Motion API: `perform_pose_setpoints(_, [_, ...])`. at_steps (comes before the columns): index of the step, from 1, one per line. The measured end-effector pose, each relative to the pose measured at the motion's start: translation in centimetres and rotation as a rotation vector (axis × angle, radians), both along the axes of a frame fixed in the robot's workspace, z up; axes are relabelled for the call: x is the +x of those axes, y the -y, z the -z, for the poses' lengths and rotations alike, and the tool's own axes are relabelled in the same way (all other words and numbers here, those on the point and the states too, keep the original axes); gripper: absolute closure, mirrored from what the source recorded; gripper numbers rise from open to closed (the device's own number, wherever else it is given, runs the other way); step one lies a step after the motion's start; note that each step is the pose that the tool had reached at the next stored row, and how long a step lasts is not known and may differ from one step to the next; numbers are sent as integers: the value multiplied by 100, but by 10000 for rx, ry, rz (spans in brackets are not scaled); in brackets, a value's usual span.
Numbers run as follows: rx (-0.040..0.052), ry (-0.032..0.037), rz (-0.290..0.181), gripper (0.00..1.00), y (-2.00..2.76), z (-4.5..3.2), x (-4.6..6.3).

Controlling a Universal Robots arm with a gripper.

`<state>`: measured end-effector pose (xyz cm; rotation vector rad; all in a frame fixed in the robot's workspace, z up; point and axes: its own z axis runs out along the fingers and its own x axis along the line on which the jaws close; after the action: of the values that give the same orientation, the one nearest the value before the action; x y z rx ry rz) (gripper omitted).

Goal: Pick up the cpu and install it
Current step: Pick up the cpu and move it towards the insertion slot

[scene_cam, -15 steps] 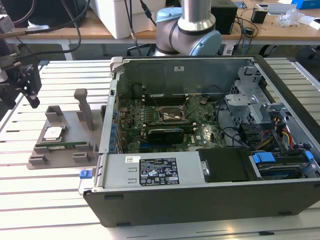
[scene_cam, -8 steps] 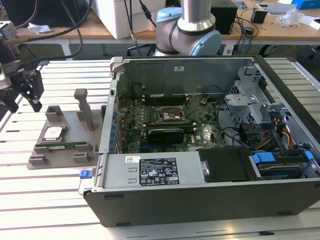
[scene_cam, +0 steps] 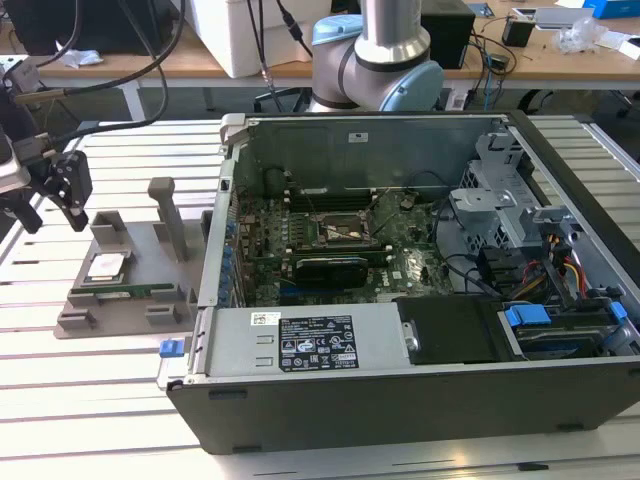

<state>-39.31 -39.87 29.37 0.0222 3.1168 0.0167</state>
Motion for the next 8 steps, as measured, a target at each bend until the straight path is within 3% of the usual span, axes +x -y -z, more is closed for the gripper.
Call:
perform_pose_setpoints(5, [-1, -3, -2, 40, -2, 84, 4])
perform_pose_setpoints(8, [-1, -3, -7, 40, -29, 129, 5])
